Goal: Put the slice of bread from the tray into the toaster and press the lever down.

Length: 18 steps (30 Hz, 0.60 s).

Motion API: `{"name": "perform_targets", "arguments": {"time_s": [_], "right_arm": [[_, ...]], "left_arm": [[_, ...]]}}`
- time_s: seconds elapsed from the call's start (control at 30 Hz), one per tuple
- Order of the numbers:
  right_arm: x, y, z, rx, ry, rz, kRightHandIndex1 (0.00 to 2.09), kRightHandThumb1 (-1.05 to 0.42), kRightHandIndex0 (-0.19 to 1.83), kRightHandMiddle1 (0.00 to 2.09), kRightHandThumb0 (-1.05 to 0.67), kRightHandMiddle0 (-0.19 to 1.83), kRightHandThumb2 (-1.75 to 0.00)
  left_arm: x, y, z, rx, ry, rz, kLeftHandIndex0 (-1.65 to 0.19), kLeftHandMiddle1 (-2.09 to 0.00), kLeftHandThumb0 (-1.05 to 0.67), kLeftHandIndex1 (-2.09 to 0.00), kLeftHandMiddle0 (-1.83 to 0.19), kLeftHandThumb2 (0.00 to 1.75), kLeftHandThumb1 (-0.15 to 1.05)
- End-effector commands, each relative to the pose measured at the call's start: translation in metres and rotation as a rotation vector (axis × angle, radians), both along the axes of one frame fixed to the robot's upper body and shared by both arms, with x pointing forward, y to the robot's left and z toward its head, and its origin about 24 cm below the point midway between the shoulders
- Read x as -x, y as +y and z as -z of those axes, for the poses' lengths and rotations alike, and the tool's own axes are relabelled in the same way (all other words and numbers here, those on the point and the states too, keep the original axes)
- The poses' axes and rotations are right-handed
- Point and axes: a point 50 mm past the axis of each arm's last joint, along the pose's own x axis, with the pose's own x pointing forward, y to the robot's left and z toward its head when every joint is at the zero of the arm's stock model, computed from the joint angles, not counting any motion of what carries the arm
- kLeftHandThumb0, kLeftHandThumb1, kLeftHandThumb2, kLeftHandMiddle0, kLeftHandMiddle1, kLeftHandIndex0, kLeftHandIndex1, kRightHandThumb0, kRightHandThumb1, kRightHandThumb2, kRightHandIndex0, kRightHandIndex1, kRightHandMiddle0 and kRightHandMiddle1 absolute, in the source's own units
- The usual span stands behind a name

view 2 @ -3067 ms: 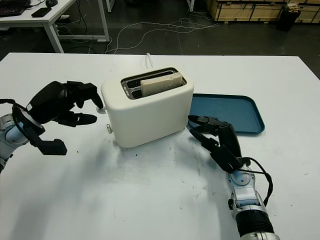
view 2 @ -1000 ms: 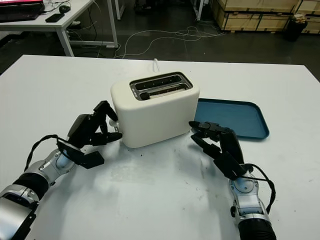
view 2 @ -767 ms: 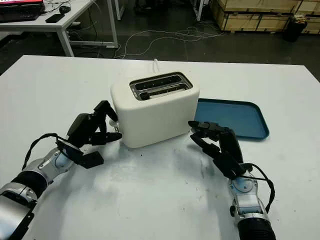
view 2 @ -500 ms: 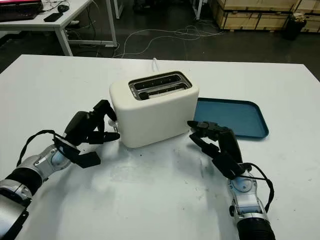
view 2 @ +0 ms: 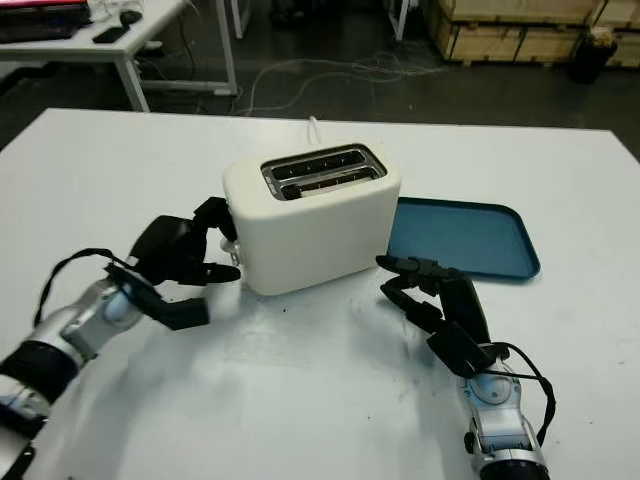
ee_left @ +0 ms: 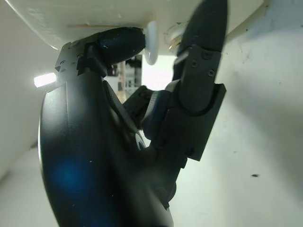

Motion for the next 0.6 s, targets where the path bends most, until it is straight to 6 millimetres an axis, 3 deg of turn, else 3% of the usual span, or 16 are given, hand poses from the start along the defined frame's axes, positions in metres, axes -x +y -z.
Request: {"name": "perform_targets", "arguments": {"time_s": [0.0,0.23,0.57], "right_arm": [[-0.006,-0.005,-0.005,0.023,0.014,0.000,0.86,-0.92,0.70,0.02,-0.62,0.98,-0.14],[-0.012,0.002,-0.004,-0.008,0.021,-0.007,0.86,-0.92,0.68,0.02,-0.65,0.98,-0.13],[-0.015,0.003,-0.007,-0.015,-0.007,0.003,0.83,-0.92,0.69,0.01,-0.64,0.97,-0.14]], "left_arm": [[0.071,-0.077,0.110,-0.279,0.522,0.280,-1.47,-1.04,-0.91,-0.05,-1.19,0.01,0.80],[0.056,-0.069,0.099,-0.309,0.493,0.289,-1.43,-0.94,-0.90,-0.01,-1.13,0.01,0.83],[0.048,-0.060,0.079,-0.184,0.382,0.272,-1.43,-1.14,-0.88,-0.01,-1.16,0.00,0.84]]}}
